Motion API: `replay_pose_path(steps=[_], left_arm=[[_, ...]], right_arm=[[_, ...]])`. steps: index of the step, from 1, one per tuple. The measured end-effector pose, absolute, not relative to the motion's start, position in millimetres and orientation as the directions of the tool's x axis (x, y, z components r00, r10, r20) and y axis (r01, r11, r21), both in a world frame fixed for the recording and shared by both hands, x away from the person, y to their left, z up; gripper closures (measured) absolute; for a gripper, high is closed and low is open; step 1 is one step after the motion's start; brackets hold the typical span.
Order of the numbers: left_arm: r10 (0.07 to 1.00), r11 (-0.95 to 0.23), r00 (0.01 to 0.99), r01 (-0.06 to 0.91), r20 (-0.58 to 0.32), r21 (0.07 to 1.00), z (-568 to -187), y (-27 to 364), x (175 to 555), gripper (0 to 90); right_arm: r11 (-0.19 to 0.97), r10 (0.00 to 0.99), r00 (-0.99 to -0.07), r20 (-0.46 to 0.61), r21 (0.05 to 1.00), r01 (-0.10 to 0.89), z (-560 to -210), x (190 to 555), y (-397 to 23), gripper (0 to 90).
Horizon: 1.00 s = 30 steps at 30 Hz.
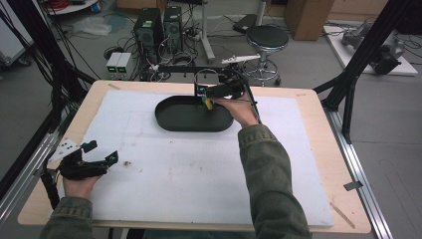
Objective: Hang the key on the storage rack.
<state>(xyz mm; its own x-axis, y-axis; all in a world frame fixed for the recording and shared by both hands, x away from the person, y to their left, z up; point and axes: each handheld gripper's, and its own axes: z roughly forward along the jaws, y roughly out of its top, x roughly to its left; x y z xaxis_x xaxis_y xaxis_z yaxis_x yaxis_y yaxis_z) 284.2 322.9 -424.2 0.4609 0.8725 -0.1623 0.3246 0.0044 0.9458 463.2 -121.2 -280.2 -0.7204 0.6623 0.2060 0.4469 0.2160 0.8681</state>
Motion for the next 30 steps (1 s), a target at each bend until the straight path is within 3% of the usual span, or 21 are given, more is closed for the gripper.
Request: replay_pose_path(steps=[30], left_arm=[[0.879, -0.003, 0.451, 0.326, -0.153, 0.945, -424, 324, 284, 1.7]], right_arm=[[0.202, 0.754, -0.644, 0.129, 0.888, 0.414, -292, 420, -188, 0.5]])
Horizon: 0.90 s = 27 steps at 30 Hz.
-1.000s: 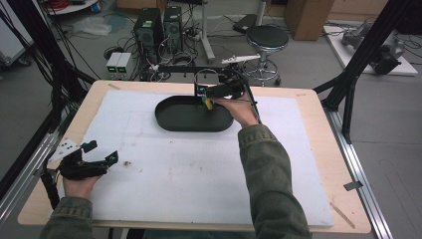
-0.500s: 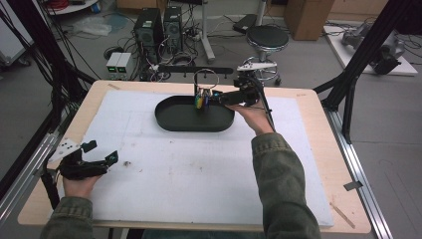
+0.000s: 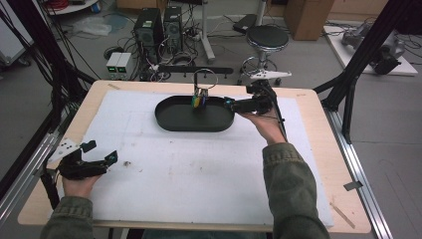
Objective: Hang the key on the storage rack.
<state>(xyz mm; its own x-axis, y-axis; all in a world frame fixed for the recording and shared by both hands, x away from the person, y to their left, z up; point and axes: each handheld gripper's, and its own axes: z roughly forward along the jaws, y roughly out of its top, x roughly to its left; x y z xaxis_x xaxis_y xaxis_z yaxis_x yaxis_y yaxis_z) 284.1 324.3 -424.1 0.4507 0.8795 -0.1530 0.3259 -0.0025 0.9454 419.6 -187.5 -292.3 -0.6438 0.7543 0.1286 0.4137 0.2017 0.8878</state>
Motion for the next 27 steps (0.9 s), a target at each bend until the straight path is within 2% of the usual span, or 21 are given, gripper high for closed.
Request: replay_pose_path(steps=[27], left_arm=[[0.883, 0.016, 0.441, 0.314, -0.161, 0.949, -423, 326, 283, 1.7]], right_arm=[[0.118, 0.869, -0.480, 0.124, 0.888, 0.444, -335, 351, -256, 0.6]])
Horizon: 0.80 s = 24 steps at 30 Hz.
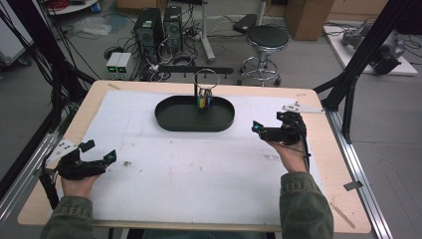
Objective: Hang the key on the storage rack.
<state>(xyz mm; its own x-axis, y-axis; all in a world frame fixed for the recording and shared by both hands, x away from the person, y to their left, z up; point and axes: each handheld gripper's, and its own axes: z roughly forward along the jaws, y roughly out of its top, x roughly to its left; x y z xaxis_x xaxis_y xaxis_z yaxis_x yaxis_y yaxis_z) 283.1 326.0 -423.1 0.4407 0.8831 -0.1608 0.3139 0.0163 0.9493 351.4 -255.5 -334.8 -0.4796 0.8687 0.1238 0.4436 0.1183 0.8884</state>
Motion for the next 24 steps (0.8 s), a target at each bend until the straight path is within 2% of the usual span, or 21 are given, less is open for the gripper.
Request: replay_pose_path(steps=[11, 24], left_arm=[[0.885, 0.019, 0.437, 0.312, -0.162, 0.950, -422, 327, 282, 1.7], [0.886, 0.016, 0.437, 0.311, -0.158, 0.950, -422, 326, 281, 1.7]], right_arm=[[0.132, 0.893, -0.444, 0.078, 0.896, 0.423, -342, 329, -262, 0.6], [0.084, 0.926, -0.373, 0.066, 0.924, 0.373, -360, 306, -276, 0.6]])
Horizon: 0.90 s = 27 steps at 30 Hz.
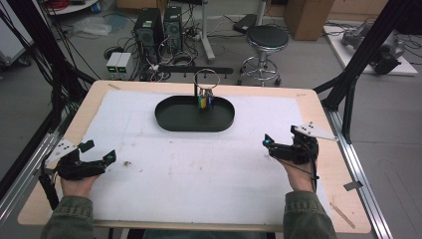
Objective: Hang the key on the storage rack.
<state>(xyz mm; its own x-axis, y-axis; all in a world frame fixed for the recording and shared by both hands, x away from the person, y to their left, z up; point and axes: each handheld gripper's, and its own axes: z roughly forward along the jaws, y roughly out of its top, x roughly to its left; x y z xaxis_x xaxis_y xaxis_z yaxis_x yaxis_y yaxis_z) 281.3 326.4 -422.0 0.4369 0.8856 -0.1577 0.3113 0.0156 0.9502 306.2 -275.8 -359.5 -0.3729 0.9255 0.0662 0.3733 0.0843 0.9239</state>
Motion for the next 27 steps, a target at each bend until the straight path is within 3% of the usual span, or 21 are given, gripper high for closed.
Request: replay_pose_path(steps=[27], left_arm=[[0.886, 0.011, 0.438, 0.307, -0.152, 0.952, -422, 327, 281, 1.7]], right_arm=[[0.005, 0.955, -0.280, 0.103, 0.933, 0.361, -403, 277, -292, 0.6]])
